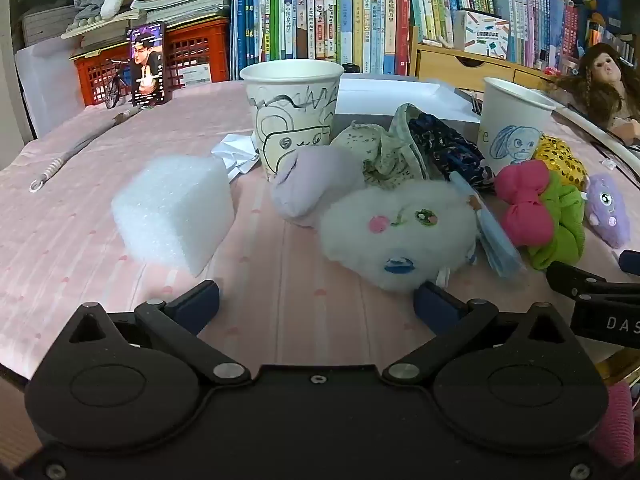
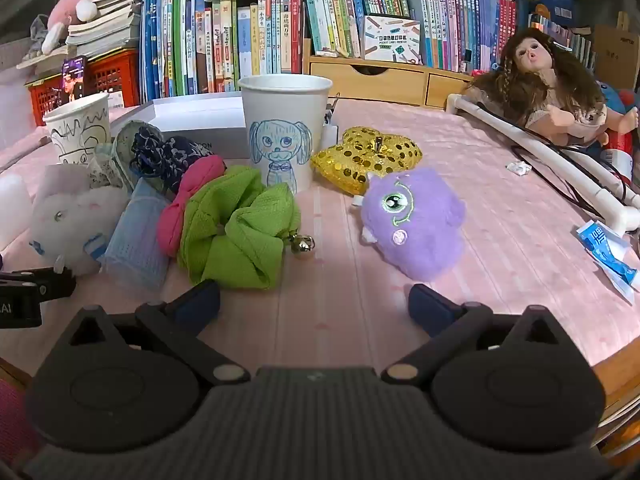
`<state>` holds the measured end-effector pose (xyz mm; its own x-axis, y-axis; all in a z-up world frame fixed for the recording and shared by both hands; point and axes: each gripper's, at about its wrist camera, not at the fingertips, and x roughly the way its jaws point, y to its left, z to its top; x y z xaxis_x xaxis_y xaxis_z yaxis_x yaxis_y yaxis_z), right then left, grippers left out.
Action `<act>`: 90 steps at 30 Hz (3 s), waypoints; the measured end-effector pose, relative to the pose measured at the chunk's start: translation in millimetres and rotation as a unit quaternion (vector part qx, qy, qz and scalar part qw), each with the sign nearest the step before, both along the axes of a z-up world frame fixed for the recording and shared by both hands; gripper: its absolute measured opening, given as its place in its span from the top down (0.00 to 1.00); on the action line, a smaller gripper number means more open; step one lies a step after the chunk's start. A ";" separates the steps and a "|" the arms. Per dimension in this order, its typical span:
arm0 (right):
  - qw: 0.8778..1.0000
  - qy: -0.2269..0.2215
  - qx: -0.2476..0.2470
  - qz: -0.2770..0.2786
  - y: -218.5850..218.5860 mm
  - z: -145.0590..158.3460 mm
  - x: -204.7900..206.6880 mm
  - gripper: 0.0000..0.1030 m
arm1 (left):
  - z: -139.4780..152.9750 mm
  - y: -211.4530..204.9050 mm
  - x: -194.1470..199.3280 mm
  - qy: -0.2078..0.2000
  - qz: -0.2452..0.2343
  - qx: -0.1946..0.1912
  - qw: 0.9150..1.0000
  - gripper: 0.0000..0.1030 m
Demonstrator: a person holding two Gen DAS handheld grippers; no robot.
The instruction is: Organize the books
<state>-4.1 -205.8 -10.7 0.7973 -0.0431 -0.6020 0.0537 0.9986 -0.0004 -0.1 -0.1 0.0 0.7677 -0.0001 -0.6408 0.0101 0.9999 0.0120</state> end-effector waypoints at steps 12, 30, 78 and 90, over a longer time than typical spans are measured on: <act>1.000 0.002 -0.001 0.000 0.0 0.3 1.2 0.00 | 0.9 2.2 -2.6 0.001 0.003 -0.002 1.000 0.00; 1.000 0.003 -0.001 0.000 0.0 0.1 1.8 0.00 | -0.3 1.4 -1.8 0.003 0.004 -0.001 1.000 0.00; 1.000 0.001 0.000 0.000 -0.1 -0.7 1.9 0.00 | 1.6 2.1 -2.2 0.003 0.001 -0.002 1.000 0.00; 0.999 -0.034 0.000 0.008 -2.0 -8.0 -8.5 0.00 | -3.4 8.2 -2.3 -0.009 -0.002 -0.004 1.000 0.00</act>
